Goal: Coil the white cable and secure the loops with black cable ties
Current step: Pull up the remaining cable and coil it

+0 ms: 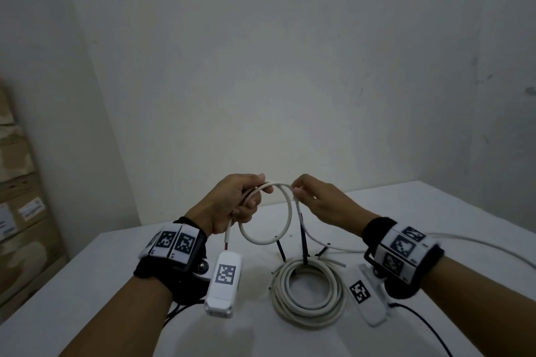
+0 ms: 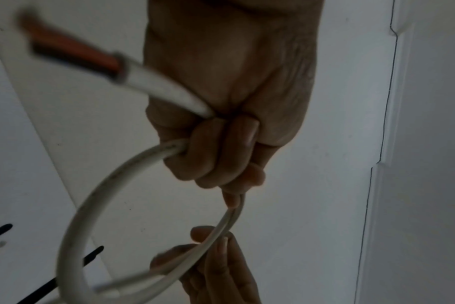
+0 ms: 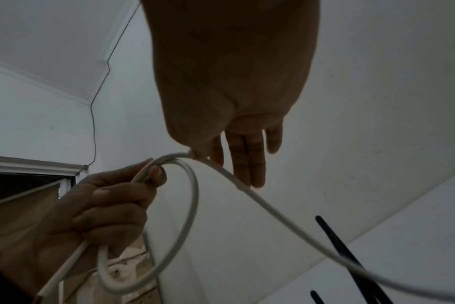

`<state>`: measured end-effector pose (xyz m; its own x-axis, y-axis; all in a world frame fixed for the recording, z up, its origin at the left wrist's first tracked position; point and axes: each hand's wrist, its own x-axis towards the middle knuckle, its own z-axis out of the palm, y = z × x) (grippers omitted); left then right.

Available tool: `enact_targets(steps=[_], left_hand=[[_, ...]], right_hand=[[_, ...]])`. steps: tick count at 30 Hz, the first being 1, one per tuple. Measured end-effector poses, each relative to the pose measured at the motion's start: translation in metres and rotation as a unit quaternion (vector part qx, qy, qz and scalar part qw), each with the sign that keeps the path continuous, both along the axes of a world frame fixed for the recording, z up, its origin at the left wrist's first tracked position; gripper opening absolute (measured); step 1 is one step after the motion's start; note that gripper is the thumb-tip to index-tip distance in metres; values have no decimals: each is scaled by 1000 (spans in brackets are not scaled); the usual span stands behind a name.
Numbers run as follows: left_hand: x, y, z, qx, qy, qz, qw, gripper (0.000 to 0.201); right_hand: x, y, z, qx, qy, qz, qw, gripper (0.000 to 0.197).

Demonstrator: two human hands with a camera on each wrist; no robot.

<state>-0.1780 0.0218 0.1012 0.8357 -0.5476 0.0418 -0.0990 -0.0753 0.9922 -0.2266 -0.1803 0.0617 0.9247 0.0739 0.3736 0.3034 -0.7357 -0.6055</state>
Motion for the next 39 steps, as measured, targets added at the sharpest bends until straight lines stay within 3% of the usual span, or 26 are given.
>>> enact_targets(steps=[6,11,17,21,26,31,36,39], left_hand=[[-3,7,-2,26,-48,29,998,36],[-6,1,-5,13,-25,28,999,44],[-15,-10,-3,28,-86,91,992,56],[-15,-14,-1,-17,-71,120,990,50],[-17,-3,-9,-43,-29,50,997,45],[-20,3,-14,-98,48,-10,994,49],[-23,3,-15,-49,-21,20,998,51],[-25,-2,-19,-33,-74,33,996,42]], right_hand=[[2,19,10,152,-41,-12,987,31],[-5,31,11,208,-18,-3,978,32],[-14,36,11,295,-8,18,955,31],[-15,43,8,260,-36,1,965,29],[-11,27,12,291,-53,-3,955,29],[-8,25,8,219,-45,6,975,26],[-9,22,4,285,22,61,956,27],[-10,21,7,322,23,66,944,26]])
